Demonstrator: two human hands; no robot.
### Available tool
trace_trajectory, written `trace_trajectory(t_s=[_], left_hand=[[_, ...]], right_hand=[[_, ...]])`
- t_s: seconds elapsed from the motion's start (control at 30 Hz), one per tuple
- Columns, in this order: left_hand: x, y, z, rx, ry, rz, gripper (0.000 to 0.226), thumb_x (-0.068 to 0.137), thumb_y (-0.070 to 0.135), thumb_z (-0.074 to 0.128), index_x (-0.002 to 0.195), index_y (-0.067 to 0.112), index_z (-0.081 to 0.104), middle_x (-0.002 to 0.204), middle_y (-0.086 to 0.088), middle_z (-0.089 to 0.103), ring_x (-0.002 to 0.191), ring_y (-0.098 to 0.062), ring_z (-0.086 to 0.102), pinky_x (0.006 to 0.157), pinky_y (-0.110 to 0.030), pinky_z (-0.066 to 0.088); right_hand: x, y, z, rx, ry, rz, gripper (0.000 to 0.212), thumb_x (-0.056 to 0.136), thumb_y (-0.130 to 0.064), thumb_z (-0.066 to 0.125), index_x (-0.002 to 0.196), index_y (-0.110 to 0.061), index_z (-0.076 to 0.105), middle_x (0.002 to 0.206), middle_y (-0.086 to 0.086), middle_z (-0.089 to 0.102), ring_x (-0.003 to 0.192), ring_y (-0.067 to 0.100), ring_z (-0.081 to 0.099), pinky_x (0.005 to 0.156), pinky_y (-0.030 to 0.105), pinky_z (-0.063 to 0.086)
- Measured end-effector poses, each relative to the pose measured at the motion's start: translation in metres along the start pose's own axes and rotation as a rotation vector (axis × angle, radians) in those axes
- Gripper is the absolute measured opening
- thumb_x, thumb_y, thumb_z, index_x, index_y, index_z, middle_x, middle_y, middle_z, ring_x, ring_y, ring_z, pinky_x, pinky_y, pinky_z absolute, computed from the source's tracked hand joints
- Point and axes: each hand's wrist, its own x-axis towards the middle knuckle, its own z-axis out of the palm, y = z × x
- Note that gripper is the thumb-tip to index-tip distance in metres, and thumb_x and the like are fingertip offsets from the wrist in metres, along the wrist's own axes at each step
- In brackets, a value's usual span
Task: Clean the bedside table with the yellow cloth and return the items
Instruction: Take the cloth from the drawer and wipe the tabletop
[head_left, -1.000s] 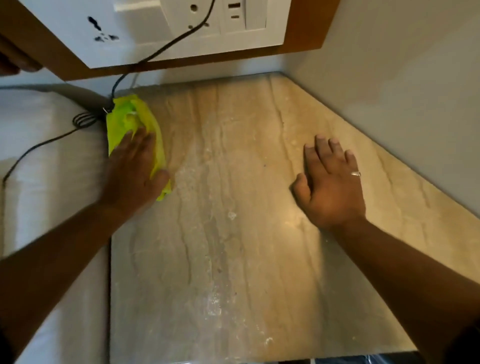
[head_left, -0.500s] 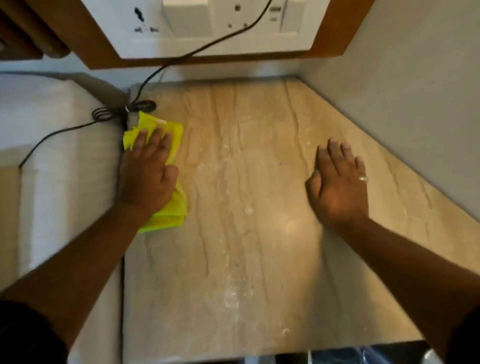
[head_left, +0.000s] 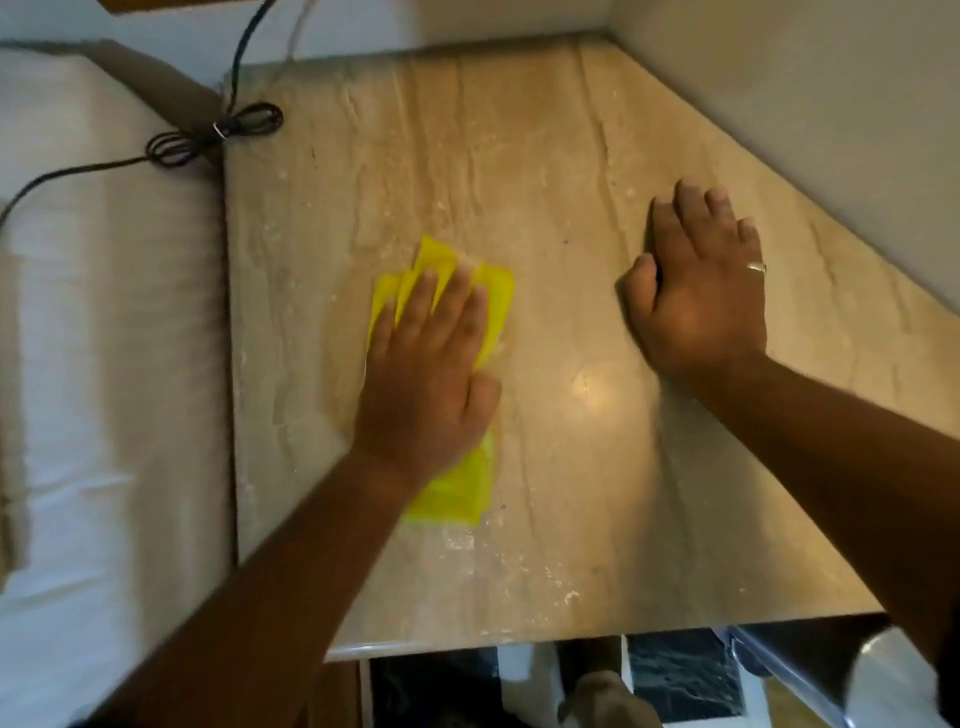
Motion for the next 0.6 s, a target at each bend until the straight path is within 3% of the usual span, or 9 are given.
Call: trace_trajectory(t_s=[0.1, 0.17, 0.27, 0.4, 0.5, 0.6], left_hand=[[0.082, -0.004, -0.013, 0.052, -0.001, -0.060, 0.077, 0.080, 0.044, 0.020, 0.152, 0.018, 0.029, 0.162, -0.003, 0.021, 0.149, -0.026, 0.015, 0.118, -0.045, 0.012], [0.087, -0.009, -0.011, 0.094, -0.034, 0.025, 0.079, 0.077, 0.042, 0.020, 0.151, 0.017, 0.029, 0.161, -0.003, 0.022, 0.149, -0.027, 0.016, 0.116, -0.047, 0.016], [0.040, 0.005, -0.004, 0.136, -0.058, 0.269, 0.083, 0.074, 0.042, 0.029, 0.150, 0.012, 0.031, 0.159, -0.008, 0.028, 0.147, -0.033, 0.021, 0.114, -0.050, 0.023], [-0.080, 0.051, 0.027, 0.096, -0.190, 0.557, 0.084, 0.072, 0.042, 0.045, 0.150, 0.016, 0.032, 0.161, -0.004, 0.023, 0.150, -0.028, 0.011, 0.118, -0.050, 0.014], [-0.110, 0.056, 0.043, 0.039, -0.148, 0.590, 0.075, 0.078, 0.036, 0.047, 0.150, 0.018, 0.034, 0.161, 0.000, 0.022, 0.151, -0.024, 0.010, 0.119, -0.049, 0.016], [-0.100, 0.053, 0.043, 0.016, -0.110, 0.484, 0.074, 0.077, 0.039, 0.048, 0.149, 0.021, 0.037, 0.160, 0.002, 0.026, 0.150, -0.022, 0.016, 0.119, -0.046, 0.017]], right_hand=[[0.000, 0.000, 0.002, -0.001, -0.003, -0.008, 0.057, 0.100, -0.035, 0.031, 0.153, -0.014, 0.026, 0.163, 0.011, 0.016, 0.150, 0.030, 0.010, 0.121, 0.046, 0.006], [0.000, 0.001, 0.006, 0.001, 0.011, -0.019, 0.058, 0.098, -0.035, 0.032, 0.152, -0.013, 0.029, 0.162, 0.011, 0.018, 0.150, 0.031, 0.012, 0.121, 0.047, 0.008], [0.004, 0.000, 0.005, 0.017, 0.023, -0.020, 0.059, 0.097, -0.036, 0.031, 0.151, -0.013, 0.031, 0.161, 0.013, 0.021, 0.149, 0.032, 0.014, 0.120, 0.049, 0.010], [0.003, 0.002, 0.004, 0.012, 0.037, -0.024, 0.058, 0.097, -0.035, 0.033, 0.150, -0.012, 0.032, 0.160, 0.014, 0.022, 0.149, 0.033, 0.016, 0.119, 0.050, 0.011], [0.003, 0.002, 0.004, 0.007, 0.043, -0.025, 0.058, 0.097, -0.035, 0.034, 0.150, -0.011, 0.032, 0.161, 0.014, 0.022, 0.149, 0.033, 0.015, 0.120, 0.050, 0.011], [0.002, 0.000, 0.008, 0.012, 0.066, -0.041, 0.060, 0.095, -0.035, 0.035, 0.149, -0.010, 0.033, 0.159, 0.015, 0.024, 0.148, 0.035, 0.018, 0.119, 0.051, 0.013]])
